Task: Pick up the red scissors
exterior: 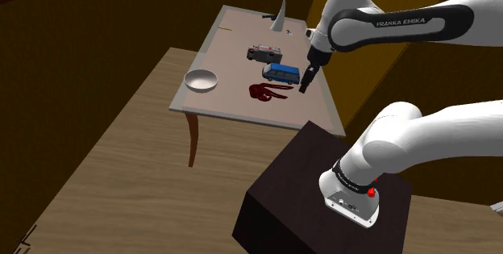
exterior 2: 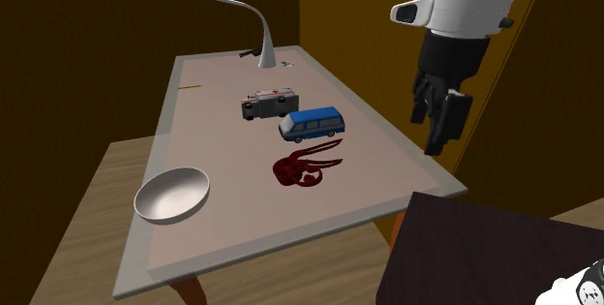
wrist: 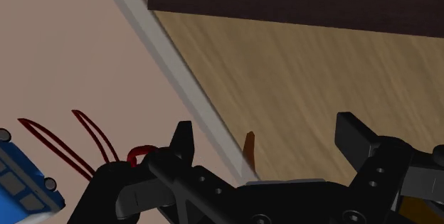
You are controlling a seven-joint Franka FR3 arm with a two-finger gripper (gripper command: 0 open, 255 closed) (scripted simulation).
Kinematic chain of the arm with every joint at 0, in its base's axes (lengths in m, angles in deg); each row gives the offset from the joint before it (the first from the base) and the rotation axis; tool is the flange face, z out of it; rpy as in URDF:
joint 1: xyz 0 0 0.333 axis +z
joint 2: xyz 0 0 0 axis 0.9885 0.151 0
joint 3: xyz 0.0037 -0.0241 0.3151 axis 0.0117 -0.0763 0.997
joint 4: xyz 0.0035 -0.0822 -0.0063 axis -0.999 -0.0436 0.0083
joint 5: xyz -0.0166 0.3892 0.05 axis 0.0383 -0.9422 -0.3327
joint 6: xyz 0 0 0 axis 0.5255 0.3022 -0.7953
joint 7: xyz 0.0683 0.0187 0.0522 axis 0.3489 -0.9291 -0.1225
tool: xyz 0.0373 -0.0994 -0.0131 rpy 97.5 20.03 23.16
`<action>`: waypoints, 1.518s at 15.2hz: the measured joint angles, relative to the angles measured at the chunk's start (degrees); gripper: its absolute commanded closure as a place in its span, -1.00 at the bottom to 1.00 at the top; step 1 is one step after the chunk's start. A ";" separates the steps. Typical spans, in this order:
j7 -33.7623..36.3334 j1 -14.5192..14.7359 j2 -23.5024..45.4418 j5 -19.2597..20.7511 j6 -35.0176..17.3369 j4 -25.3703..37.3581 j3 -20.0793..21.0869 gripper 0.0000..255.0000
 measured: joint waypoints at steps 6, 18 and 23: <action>-8.05 -0.23 10.29 3.97 -17.62 -2.63 -7.47 -1.00; -59.16 18.94 45.98 -40.03 -47.70 6.31 -28.81 -1.00; -92.03 3.83 61.23 -74.47 -47.02 18.67 -12.55 -1.00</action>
